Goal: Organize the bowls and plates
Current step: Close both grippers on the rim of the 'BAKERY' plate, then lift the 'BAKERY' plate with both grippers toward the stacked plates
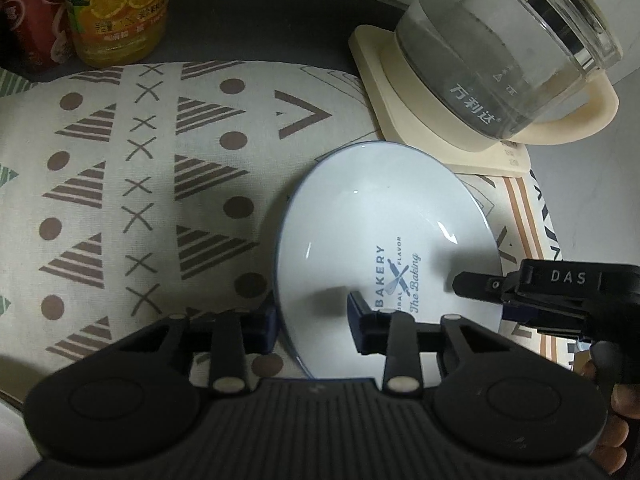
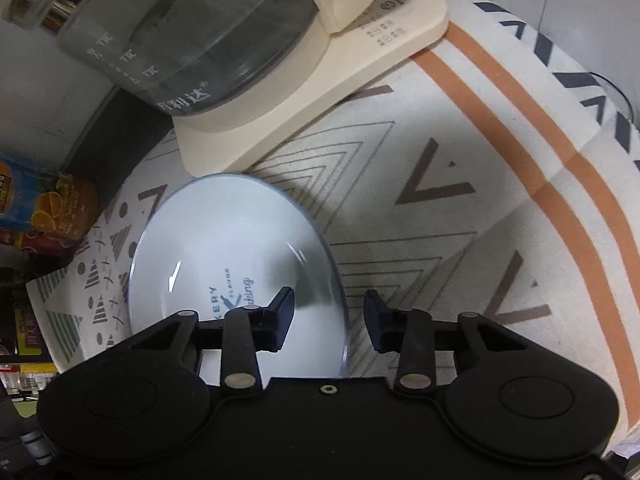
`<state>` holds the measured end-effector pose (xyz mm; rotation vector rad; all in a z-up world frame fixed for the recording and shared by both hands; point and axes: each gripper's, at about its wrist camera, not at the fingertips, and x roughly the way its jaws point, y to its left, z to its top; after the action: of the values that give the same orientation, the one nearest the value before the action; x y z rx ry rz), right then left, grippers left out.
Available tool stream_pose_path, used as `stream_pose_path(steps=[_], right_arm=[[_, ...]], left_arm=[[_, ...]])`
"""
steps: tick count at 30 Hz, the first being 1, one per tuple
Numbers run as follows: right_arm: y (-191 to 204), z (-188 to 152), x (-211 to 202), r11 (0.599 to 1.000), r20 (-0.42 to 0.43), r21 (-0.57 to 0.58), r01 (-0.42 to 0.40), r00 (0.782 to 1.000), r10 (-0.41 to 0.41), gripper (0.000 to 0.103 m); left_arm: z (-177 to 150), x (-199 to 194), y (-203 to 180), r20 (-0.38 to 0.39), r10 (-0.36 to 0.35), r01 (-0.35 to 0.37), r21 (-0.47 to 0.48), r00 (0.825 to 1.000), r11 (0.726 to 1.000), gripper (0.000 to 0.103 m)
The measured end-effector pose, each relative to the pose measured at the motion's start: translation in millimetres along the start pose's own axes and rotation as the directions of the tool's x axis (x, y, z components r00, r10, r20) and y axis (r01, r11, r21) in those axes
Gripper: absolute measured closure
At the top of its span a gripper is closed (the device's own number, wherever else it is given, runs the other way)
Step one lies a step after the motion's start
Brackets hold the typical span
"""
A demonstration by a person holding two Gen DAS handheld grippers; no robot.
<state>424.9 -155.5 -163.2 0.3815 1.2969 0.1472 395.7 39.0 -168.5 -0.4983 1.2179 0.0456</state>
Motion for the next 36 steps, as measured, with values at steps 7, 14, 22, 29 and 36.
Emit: stream_pose_path(steps=[7, 14, 22, 29, 36], right_arm=[[-2, -6, -13, 0.998, 0.053, -0.043, -0.046, 0.997, 0.048, 0.091], [7, -11, -35, 0.991, 0.125, -0.088, -0.1, 0.986, 0.111, 0.095], [15, -18, -57, 0.983, 0.185, -0.131, -0.126, 0.971, 0.15, 0.095], [26, -32, -77, 0.974, 0.226, -0.176, -0.143, 0.957, 0.181, 0.095], [37, -51, -95, 0.961, 0.255, -0.222, -0.163, 0.942, 0.218, 0.095]], left_arm=[[3, -11, 9, 0.028, -0.005, 0.006, -0.029, 1.0, 1.0, 0.084], [6, -34, 11, 0.094, -0.023, 0.028, -0.049, 0.995, 0.998, 0.085], [-1, -57, 6, 0.148, -0.026, 0.034, -0.053, 0.989, 0.998, 0.086], [-13, -86, 9, 0.208, -0.035, 0.049, -0.062, 0.978, 0.997, 0.086], [-31, -113, 14, 0.248, -0.033, 0.055, -0.083, 0.968, 0.995, 0.086]])
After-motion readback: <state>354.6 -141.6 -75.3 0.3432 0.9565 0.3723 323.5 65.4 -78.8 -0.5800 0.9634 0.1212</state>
